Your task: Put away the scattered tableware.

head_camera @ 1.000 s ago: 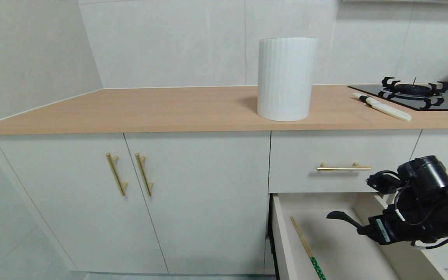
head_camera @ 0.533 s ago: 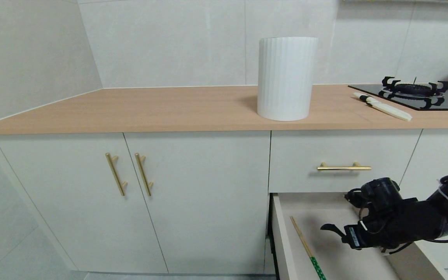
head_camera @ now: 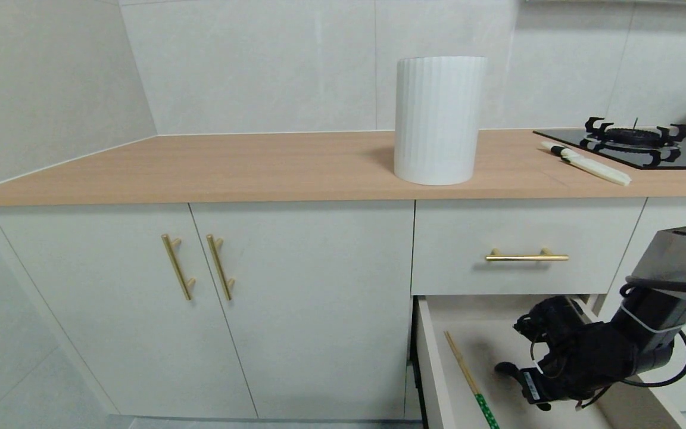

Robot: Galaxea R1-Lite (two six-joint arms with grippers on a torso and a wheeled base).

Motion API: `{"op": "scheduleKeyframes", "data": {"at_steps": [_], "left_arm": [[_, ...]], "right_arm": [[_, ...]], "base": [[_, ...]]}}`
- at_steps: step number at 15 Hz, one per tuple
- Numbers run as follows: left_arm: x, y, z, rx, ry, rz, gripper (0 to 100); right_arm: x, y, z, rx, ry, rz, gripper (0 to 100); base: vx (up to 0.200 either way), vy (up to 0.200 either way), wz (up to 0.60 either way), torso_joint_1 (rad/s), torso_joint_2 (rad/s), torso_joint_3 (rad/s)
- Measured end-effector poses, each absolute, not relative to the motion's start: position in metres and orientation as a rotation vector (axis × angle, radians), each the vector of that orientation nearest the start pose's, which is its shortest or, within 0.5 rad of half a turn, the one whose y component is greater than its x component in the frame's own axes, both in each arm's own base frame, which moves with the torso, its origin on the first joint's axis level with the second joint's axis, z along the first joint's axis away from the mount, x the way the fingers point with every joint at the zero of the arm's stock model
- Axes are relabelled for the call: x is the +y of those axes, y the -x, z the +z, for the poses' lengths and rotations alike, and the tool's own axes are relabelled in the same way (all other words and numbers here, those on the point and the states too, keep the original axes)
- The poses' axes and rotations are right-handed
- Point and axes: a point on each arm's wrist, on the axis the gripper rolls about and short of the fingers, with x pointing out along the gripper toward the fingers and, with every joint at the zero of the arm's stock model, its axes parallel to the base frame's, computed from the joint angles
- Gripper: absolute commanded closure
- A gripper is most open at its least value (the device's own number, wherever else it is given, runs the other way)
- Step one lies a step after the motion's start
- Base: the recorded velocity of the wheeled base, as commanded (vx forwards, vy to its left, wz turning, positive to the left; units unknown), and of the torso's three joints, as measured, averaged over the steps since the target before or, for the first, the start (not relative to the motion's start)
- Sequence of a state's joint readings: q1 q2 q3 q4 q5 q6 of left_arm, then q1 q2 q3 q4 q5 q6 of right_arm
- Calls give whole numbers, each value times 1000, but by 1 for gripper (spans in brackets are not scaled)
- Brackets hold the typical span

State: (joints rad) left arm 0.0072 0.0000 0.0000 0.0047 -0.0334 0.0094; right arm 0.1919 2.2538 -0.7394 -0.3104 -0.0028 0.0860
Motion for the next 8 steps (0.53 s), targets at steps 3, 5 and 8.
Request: {"op": "scheduleKeyframes", "data": {"at_steps": [3,5,8], "left_arm": [[-1,23,75,5,-9,-26,0],[-1,23,75,5,-9,-27,0],[-1,23,75,4,-9,-27,0]], "right_arm": [[60,-305,-36,1215,43,113,100],[60,-307,-37,1199,26,104,100],[62,-306,-40,1193,30,93,100]], "base": [[0,0,0,0,0,0],[0,0,0,0,0,0],[0,0,0,0,0,0]]}}
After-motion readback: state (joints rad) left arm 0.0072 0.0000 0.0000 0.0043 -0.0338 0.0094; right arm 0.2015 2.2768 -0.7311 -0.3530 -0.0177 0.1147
